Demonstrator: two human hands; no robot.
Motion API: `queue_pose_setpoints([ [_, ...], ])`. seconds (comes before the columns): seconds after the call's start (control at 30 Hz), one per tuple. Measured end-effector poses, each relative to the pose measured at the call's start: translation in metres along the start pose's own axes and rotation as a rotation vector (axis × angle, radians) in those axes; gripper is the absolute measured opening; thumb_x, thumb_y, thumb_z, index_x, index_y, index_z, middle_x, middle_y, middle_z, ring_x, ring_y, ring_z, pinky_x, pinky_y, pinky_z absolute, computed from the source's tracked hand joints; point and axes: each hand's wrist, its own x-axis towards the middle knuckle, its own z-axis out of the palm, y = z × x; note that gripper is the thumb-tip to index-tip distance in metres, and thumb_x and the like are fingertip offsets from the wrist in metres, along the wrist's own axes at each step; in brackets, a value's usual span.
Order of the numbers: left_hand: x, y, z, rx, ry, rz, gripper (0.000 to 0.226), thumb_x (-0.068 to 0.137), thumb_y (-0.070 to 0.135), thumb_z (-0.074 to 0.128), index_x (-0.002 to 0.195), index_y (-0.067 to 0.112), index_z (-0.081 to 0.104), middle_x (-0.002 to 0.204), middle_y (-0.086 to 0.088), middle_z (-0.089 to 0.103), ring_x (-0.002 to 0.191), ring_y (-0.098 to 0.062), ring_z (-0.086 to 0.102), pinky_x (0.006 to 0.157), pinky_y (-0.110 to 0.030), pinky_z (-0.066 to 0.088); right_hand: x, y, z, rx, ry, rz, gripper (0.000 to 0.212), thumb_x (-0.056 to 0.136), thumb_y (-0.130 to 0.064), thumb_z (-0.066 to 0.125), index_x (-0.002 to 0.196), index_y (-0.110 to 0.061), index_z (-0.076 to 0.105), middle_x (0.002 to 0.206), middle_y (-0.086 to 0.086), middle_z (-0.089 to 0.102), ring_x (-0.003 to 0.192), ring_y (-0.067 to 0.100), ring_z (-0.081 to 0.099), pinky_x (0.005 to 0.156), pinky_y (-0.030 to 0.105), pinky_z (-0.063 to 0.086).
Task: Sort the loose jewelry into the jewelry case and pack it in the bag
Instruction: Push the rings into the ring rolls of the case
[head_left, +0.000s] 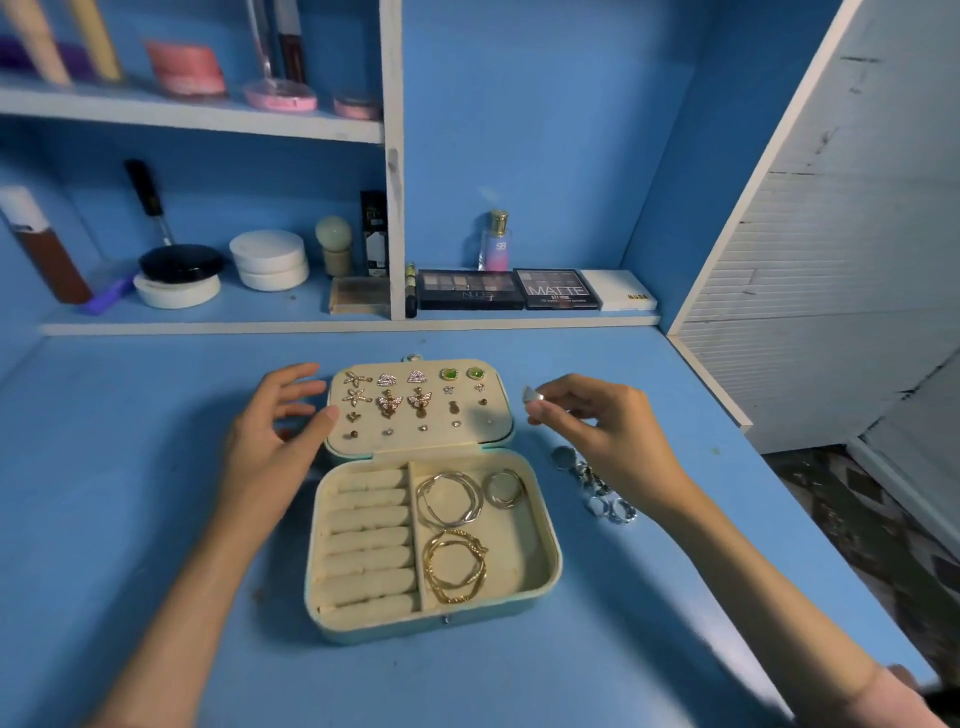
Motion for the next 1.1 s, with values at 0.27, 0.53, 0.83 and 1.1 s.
queue_pose_setpoints([
  [0.27,-0.038,0.044,-0.005,0.107,-0.273,0.192,0.032,0.077,0.032,0.065,0.107,0.045,0.066,0.114,0.032,0.061,0.094,0.004,0.059,0.082,-0.005,0.040,-0.007,-0.044,0.047,0.381,-0.277,0.071,0.019,0.079,-0.031,0.064,0.085,-0.016,0.073,0.071,0.007,0.067,0.067,0.013,0.059,0.065,0.026,0.047],
  [0.53,-0.050,0.041,-0.015,0.142,-0.192,0.314,0.031,0.077,0.036,0.071,0.107,0.034,0.071,0.103,0.020,0.065,0.077,-0.001,0.065,0.078,-0.012,0.049,-0.013,-0.056,0.080,0.466,-0.326,0.114,0.015,0.089,-0.012,0.061,0.094,-0.009,0.075,0.084,0.024,0.069,0.070,0.017,0.054,0.068,0.032,0.045],
  [0.83,-0.038,0.048,-0.028,0.400,-0.371,0.238,0.025,0.078,0.001,0.074,0.096,0.017,0.077,0.085,0.018,0.062,0.081,-0.006,0.058,0.074,-0.006,0.042,-0.021,-0.063,0.084,0.084,-0.283,-0.038,0.020,0.085,-0.013,0.067,0.099,-0.025,0.074,0.078,-0.013,0.069,0.068,-0.004,0.057,0.063,0.008,0.039],
  [1.1,-0.041,0.051,-0.026,0.491,-0.357,0.203,0.028,0.080,0.017,0.075,0.103,0.032,0.071,0.088,0.019,0.055,0.083,0.011,0.051,0.075,-0.001,0.033,-0.022,-0.059,0.094,-0.221,-0.106,-0.172,0.012,0.081,-0.029,0.071,0.092,-0.027,0.074,0.072,-0.010,0.057,0.079,0.013,0.047,0.067,0.025,0.039],
])
